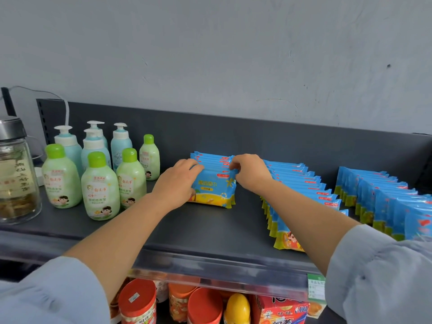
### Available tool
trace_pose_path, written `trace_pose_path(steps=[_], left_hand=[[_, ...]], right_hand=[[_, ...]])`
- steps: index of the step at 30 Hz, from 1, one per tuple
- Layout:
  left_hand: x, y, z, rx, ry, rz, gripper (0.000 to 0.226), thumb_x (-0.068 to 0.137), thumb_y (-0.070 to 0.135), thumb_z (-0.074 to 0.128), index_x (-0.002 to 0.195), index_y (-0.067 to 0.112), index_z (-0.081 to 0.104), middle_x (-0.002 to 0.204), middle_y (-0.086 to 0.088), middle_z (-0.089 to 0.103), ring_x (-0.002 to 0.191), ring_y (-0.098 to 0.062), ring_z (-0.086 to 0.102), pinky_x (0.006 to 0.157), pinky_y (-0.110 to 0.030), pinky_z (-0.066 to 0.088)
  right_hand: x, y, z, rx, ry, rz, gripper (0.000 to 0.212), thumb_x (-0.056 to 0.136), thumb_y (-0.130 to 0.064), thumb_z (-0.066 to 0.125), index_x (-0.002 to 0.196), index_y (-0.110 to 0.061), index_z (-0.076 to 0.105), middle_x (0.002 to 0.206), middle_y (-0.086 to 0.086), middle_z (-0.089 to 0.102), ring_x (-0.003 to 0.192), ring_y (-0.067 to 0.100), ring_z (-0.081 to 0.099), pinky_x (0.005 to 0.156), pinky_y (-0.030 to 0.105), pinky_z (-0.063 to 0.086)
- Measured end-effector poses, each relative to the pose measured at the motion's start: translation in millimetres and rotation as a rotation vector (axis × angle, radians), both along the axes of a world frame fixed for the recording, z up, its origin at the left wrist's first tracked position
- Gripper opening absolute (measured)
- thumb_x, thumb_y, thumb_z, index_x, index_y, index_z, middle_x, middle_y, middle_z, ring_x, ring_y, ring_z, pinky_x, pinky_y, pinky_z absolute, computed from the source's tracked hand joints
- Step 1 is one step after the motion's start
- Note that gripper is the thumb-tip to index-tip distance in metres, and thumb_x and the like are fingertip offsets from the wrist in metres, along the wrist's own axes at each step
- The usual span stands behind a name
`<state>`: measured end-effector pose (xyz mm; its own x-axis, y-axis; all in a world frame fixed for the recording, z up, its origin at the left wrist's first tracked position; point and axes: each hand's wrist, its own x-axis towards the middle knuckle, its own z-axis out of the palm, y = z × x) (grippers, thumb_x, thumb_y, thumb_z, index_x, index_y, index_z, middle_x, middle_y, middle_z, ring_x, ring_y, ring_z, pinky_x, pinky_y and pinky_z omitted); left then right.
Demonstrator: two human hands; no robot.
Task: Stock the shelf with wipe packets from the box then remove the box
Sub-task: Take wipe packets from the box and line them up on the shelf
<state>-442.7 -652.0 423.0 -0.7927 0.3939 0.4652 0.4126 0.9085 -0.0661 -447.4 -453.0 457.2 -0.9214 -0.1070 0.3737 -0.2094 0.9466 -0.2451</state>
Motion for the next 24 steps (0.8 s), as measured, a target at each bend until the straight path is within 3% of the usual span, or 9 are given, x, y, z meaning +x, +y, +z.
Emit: trace_pose_path(steps=[5,12,19,24], left_hand=[[3.0,5.9,-2.7,-0.032,0.006,0.021,0.070,0.086,0.018,0.065,0.145,0.017,0.027,0.148,-0.001,0.032,0.136,-0.019,0.030,0.101,-0.035,0.043],[9.8,13.3,-4.2,-0.097,0.058,0.042,0.070,0.085,0.019,0.067,0.143,0.012,0.028,0.146,-0.004,0.035,0.136,-0.021,0.030,0.107,-0.033,0.033],[42.3,27.4,-1.2,-0.111,0.064,0.069,0.060,0.084,0.021,0.068,0.135,0.011,0.037,0.137,-0.004,0.043,0.130,-0.021,0.036,0.099,-0.032,0.038],[85.8,49.6,3.9,-0.131,0.045,0.130,0.057,0.085,0.029,0.066,0.133,0.011,0.040,0.133,-0.004,0.047,0.125,-0.023,0.041,0.094,-0.034,0.040]], right_hand=[[7.6,-1.9,-4.0,0.107,-0.013,-0.003,0.050,0.085,0.000,0.057,0.132,-0.018,0.054,0.132,0.005,0.051,0.117,0.022,0.052,0.096,0.033,0.048],[25.0,-4.5,-10.2,0.227,-0.005,-0.012,0.050,0.088,-0.009,0.060,0.136,-0.010,0.047,0.133,0.009,0.047,0.120,0.024,0.049,0.097,0.036,0.048],[59.7,5.7,-12.7,0.283,0.067,0.010,0.036,0.086,-0.013,0.060,0.121,-0.011,0.053,0.128,0.008,0.049,0.121,0.026,0.043,0.093,0.036,0.044],[102.7,26.3,-11.3,0.315,0.149,0.051,0.035,0.088,-0.018,0.059,0.122,-0.011,0.053,0.128,0.008,0.049,0.122,0.026,0.042,0.094,0.033,0.039]])
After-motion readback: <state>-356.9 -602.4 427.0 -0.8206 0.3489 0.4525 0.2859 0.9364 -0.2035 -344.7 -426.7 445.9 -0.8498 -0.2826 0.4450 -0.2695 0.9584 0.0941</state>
